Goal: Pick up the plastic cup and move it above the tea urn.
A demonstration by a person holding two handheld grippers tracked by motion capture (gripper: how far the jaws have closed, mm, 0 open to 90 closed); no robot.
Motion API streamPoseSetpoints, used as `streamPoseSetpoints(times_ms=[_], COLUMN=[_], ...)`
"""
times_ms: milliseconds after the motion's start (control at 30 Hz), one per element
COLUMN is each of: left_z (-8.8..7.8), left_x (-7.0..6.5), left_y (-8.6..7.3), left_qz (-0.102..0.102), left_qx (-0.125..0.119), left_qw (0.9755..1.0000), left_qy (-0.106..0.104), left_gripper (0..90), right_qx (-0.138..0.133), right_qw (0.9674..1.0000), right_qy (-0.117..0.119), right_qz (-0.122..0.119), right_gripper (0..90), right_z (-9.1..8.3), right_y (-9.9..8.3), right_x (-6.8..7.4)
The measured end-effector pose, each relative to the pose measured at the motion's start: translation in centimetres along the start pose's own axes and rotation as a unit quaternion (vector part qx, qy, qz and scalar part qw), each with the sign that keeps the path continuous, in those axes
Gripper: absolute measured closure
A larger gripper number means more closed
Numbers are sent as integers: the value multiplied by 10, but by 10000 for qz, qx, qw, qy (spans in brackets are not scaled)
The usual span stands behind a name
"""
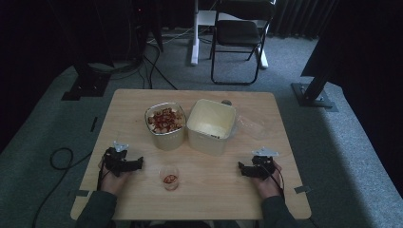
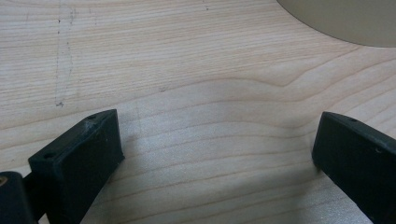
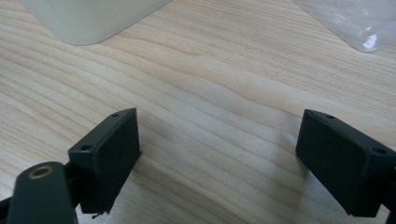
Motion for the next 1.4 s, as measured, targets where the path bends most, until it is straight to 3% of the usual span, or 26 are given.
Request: streamPoseSetpoints(times_ms=[367, 567, 733, 833, 1000, 1200, 1400], left_z=[0, 0, 0, 0, 0, 0, 0], left_x=[0, 0, 0, 0, 0, 0, 0], left_y=[0, 0, 0, 0, 0, 0, 0], left_qz=[-2, -3, -9, -10, -9, -7, -9], left_qx=[-1, -2, -1, 0, -1, 0, -4], left_qw=[10000, 10000, 10000, 10000, 10000, 10000, 10000], left_qy=[-1, -1, -1, -1, -2, -2, -2], left_gripper=[18, 19, 18, 18, 19, 19, 19], right_qx=[-24, 144, -79, -99, -296, -526, -602], right_qw=[10000, 9998, 9998, 9999, 9995, 9978, 9959], right_qy=[64, 130, 145, 31, -72, -291, -612], right_qz=[-62, 13, -55, -113, -23, 288, 279], right_gripper=[154, 315, 348, 371, 402, 423, 428], right_z=[0, -5, -16, -24, -38, -49, -54], right_y=[0, 4, 14, 21, 37, 53, 66], right_x=[1, 2, 6, 4, -9, -33, -51])
Point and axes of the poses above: each handheld gripper's, and its own axes: z roughly forward along the jaws, y roughly out of its top, x roughly to its left, the point moved 6 cm from there along z, roughly forward along the jaws, and after that the axes turned 7 degrees about -y, right-handed, at the moved point
